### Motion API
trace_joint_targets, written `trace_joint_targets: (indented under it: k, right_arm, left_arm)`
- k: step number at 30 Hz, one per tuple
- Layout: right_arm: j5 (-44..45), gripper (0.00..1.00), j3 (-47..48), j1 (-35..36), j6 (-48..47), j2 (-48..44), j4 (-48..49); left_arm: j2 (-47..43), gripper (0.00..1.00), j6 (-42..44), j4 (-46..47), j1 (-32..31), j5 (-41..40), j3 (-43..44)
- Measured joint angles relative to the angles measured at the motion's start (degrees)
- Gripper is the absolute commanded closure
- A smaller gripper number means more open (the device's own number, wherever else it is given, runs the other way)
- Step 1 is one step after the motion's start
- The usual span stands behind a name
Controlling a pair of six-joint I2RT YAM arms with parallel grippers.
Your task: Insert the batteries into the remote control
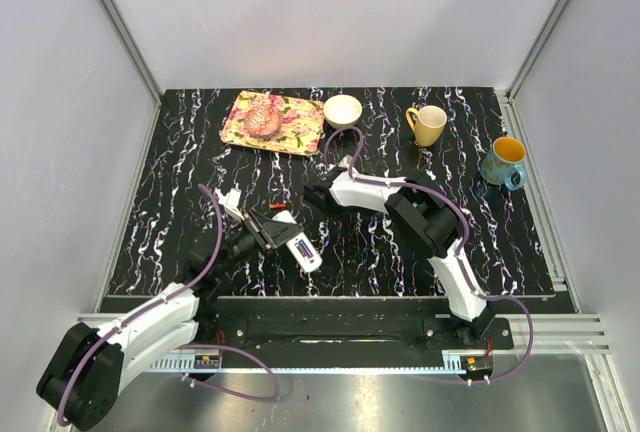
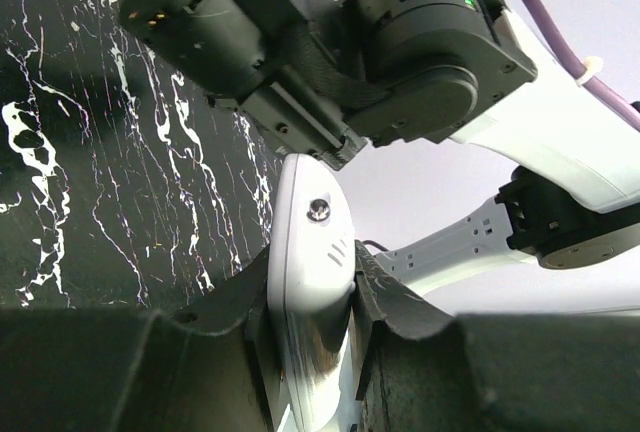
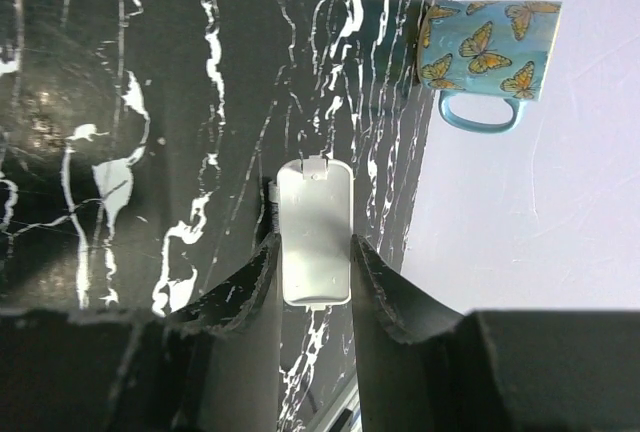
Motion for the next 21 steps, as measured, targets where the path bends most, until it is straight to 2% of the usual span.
trace_joint_targets:
  k: [4, 9, 11, 14, 21]
  right_arm:
    - [-0.94, 0.81, 1.01, 0.31, 0.70, 2.36, -0.61]
    - [-4.46, 0.71, 0.98, 0.11, 0.48, 2.78, 0.24]
    - [-5.99, 0.56, 1.01, 0.11, 0.26, 2.78, 0.94]
    - [-8.68, 0.42, 0.98, 0.11, -0.15, 2.75, 2.19]
    - [-13.16, 0.38, 0.94, 0.13, -1.07, 0.44, 4.68]
  left_arm:
    - [-1.95, 1.00, 0.02, -1.05, 0.00, -0.04, -0.76]
    - [-3.39, 1.00, 0.02, -1.60, 0.00, -0.20, -1.16]
    - [-3.43, 1.00, 0.02, -1.81, 0.00, -0.22, -1.18]
    - [-3.41, 1.00, 0.02, -2.01, 0.00, -0.20, -1.29]
    - [-3.39, 1.00, 0.02, -2.54, 0.00, -0.20, -1.55]
